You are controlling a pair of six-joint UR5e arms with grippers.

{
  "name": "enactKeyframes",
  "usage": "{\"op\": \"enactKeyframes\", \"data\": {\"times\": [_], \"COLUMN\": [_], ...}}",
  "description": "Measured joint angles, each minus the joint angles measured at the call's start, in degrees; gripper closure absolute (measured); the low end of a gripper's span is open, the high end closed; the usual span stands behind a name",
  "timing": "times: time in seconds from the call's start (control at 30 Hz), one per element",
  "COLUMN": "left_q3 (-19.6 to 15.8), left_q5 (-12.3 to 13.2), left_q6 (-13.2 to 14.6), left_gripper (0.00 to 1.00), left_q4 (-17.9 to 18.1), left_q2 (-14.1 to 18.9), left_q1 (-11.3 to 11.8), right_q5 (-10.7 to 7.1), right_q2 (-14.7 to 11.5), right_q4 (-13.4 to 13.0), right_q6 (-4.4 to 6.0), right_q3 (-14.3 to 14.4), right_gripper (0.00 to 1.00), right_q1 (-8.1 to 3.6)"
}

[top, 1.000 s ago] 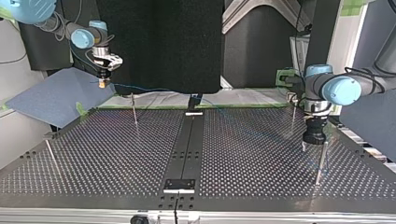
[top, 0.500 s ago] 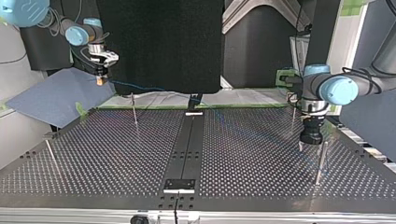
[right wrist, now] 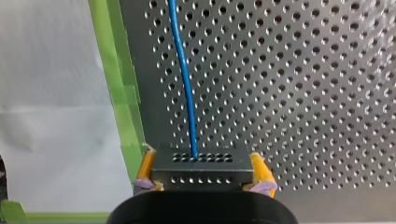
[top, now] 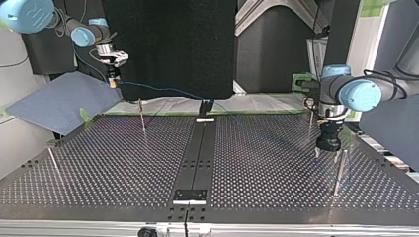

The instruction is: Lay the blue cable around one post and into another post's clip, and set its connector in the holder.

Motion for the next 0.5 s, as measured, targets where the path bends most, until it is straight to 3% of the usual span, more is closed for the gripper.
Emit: {"op": "enactKeyframes", "data": {"times": [0.2, 0.5], "left_q3": [0.0, 0.0], "left_q5": [0.9, 2.5], "left_q6": [0.2, 0.7], "left_gripper": [0.00, 0.00], "left_q4": [-2.4, -6.8], "left_q2": [2.9, 4.4], "left_q1": [-0.1, -0.8], "right_q5": [-2.66, -3.20], "right_q2": [0.0, 0.0], "right_q4": [0.4, 0.7], "right_q6": [-0.05, -0.08], "right_q3": [-0.3, -0.4], "right_gripper": [1.00, 1.00], "right_q1": [0.36, 0.57]}}
